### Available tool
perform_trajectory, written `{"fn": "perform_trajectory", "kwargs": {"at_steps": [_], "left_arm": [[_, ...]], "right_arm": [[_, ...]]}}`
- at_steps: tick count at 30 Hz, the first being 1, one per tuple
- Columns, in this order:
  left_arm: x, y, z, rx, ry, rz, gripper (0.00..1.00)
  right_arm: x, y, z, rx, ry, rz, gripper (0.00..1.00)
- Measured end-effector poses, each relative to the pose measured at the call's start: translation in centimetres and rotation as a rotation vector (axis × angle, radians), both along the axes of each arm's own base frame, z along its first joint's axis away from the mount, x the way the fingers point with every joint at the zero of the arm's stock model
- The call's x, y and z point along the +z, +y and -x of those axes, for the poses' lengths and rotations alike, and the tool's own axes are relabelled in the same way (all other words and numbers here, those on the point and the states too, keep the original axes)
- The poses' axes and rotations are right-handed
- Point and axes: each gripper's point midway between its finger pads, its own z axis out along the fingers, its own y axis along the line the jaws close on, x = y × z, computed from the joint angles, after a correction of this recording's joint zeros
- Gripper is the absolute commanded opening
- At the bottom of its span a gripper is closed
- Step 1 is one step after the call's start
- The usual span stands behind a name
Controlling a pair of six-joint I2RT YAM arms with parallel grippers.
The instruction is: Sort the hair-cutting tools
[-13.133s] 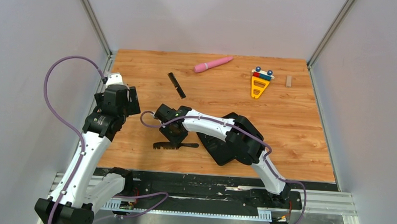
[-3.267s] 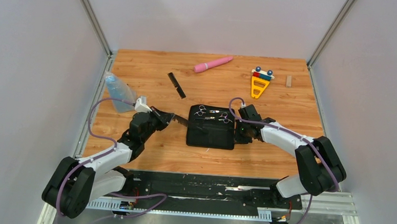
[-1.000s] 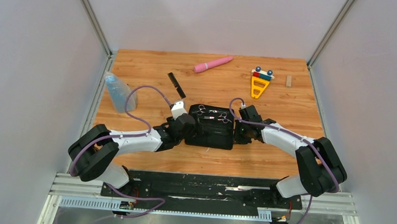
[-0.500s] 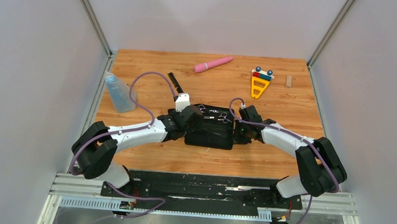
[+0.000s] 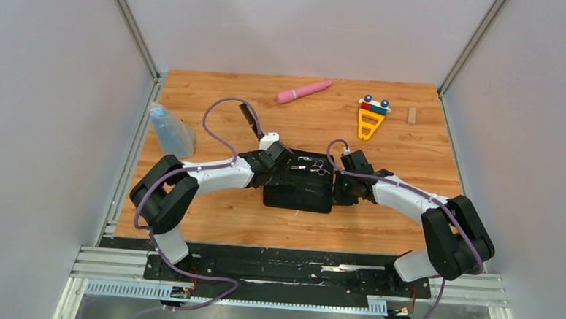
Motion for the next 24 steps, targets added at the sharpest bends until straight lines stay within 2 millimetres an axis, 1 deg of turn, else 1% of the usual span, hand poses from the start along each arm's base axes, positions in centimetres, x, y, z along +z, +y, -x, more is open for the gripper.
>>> {"fn": "perform_trajectory", "kwargs": {"at_steps": [4, 10, 15, 22, 24], "left_arm": [[-0.2, -0.6, 0.2, -0.015, 0.031, 0.013, 0.72], [-0.6, -0.9, 1.0, -0.012, 0.085, 0.036, 0.66], [-0.7, -0.8, 1.6, -0.006, 0.116, 0.038, 0.64], [0.1, -1.6, 1.9, -0.021, 0.127, 0.04, 0.63], [0.1, -2.1, 1.8, -0.027, 0.132, 0.046, 0.64]], "right_arm": [[0.0, 0.0, 0.0, 0.0, 0.0, 0.0, 0.01], [0.0, 0.0, 0.0, 0.0, -0.001, 0.0, 0.01], [0.0, 0.0, 0.0, 0.0, -0.001, 0.0, 0.01], [0.0, 0.0, 0.0, -0.001, 0.0, 0.001, 0.01], [0.0, 0.0, 0.0, -0.001, 0.0, 0.001, 0.01]]}}
